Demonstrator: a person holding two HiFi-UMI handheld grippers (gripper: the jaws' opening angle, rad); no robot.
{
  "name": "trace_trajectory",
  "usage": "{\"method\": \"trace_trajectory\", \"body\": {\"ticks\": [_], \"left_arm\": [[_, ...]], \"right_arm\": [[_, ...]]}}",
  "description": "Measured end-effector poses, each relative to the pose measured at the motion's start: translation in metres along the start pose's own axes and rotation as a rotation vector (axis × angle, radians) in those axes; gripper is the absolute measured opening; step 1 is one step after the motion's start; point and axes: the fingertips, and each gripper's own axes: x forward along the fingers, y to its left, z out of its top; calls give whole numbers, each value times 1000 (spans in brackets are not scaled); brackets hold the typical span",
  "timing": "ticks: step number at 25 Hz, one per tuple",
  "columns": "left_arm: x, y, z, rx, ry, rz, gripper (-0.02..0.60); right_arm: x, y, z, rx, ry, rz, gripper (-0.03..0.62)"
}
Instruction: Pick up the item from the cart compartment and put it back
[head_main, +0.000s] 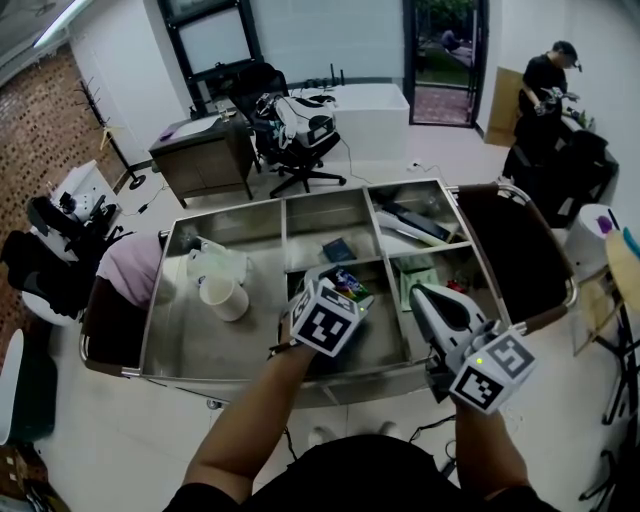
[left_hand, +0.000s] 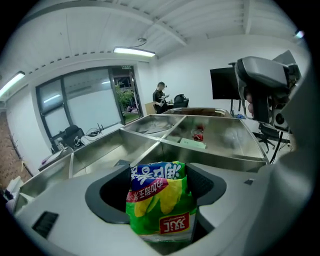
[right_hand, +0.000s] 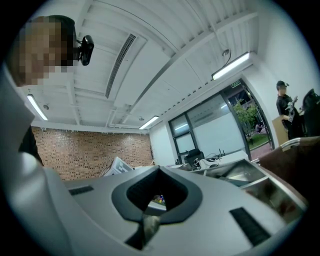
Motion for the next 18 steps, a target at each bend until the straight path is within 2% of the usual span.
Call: {"method": "trace_trajectory", "body": {"ticks": [10,18], "left_arm": [[6,-9,-12,36,64,-29,344],[6,-27,-10,97,62,-105,361]], "right_arm": [[2,-2,-2,6,0,6,15],[3,-2,-2,14,0,8,15]]}}
